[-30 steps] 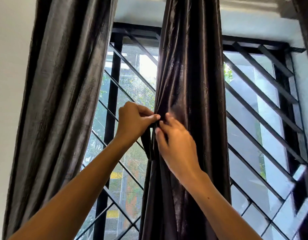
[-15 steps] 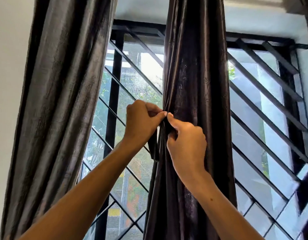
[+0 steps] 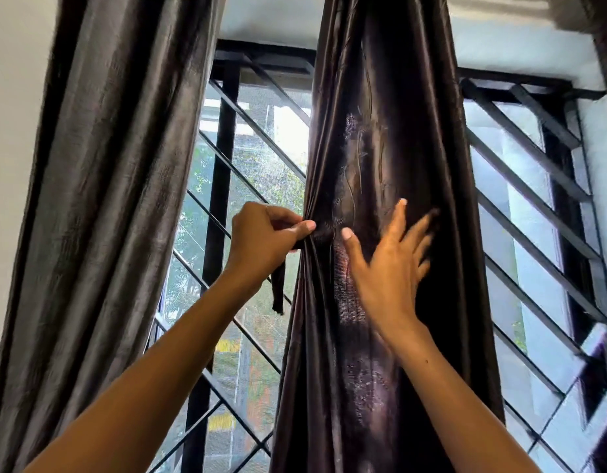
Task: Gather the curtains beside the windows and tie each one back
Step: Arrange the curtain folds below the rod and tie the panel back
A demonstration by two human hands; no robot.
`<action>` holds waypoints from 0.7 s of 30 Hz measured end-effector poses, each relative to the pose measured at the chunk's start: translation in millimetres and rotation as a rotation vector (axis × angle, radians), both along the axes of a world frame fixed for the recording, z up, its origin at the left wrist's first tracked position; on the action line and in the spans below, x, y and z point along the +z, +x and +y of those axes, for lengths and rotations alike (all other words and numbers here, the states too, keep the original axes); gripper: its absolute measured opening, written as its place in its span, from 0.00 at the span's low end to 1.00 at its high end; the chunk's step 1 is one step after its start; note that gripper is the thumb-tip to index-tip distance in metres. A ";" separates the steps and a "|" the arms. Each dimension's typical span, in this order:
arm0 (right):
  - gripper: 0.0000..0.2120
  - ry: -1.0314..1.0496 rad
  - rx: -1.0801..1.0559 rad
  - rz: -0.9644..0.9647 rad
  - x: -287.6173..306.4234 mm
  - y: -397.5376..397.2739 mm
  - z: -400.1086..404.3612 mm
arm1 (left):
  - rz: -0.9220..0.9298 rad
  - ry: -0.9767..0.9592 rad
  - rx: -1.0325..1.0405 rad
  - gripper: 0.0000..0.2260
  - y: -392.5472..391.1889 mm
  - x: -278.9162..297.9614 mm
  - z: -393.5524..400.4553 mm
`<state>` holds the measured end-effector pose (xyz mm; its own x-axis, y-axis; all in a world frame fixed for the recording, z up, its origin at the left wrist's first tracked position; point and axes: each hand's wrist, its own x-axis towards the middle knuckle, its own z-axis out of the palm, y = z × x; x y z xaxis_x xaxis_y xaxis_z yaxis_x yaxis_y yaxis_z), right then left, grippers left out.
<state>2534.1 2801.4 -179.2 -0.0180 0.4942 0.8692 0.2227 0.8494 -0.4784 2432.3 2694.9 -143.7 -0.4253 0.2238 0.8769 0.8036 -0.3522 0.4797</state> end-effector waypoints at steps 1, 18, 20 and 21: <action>0.47 -0.083 0.075 0.006 2.8 0.2 1.7 | -0.036 -0.010 -0.053 0.04 0.2 1.0 -1.9; 0.23 0.241 0.099 0.133 -5.1 -0.5 -34.4 | 0.321 0.046 0.370 0.05 16.8 -1.6 -1.9; 0.23 0.266 0.071 0.094 -11.7 0.7 -38.7 | 0.304 0.045 0.329 0.05 17.9 -2.2 -2.9; 0.23 0.269 0.072 0.081 -13.5 0.4 -39.0 | 0.288 0.045 0.301 0.05 17.7 -2.5 -3.0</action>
<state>2534.5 2762.3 -192.7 0.0304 0.2460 0.9688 0.1278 0.9603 -0.2478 2450.0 2691.9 -146.1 -0.2020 0.0859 0.9756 0.9729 -0.0969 0.2100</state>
